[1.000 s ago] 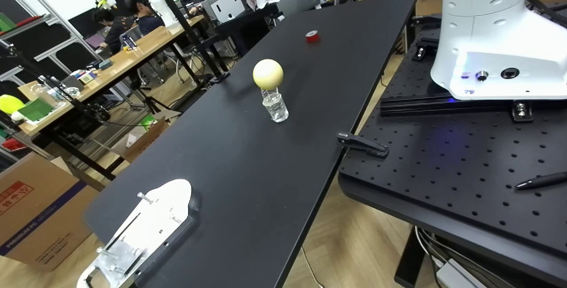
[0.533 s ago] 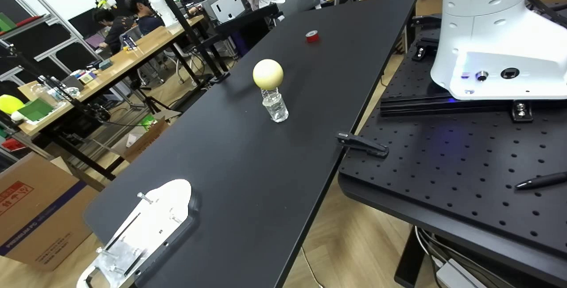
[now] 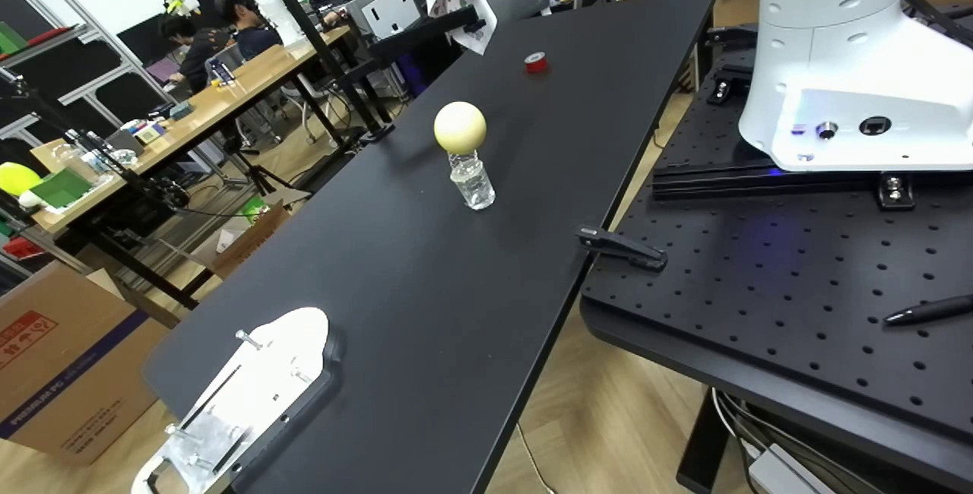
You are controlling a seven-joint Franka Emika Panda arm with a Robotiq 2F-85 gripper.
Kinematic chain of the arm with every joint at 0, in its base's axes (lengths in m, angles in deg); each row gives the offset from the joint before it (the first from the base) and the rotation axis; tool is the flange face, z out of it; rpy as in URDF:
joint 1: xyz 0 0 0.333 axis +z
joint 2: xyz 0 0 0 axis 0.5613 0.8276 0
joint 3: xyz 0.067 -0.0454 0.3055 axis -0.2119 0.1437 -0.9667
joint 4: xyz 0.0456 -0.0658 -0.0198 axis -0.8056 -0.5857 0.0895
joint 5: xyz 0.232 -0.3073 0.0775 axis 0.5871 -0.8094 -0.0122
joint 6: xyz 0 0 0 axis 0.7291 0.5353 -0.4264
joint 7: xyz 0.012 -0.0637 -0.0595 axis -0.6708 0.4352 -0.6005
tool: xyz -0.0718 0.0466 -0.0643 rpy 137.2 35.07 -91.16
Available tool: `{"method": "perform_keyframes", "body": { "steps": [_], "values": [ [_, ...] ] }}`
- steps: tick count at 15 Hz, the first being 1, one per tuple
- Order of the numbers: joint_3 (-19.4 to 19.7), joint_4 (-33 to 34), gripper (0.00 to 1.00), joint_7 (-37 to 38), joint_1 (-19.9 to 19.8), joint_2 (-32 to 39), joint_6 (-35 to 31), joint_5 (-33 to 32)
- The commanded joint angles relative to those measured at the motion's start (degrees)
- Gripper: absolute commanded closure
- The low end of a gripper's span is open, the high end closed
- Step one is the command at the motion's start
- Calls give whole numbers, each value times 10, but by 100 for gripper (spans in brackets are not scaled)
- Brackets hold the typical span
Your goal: Hang the towel on the rack on the table
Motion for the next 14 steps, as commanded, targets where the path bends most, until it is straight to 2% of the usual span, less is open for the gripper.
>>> {"method": "perform_keyframes", "body": {
  "steps": [1,14],
  "values": [
    [-5,9,99,-8,15,28,3,2],
    [-34,-68,99,-6,81,33,4,36]
  ]
}}
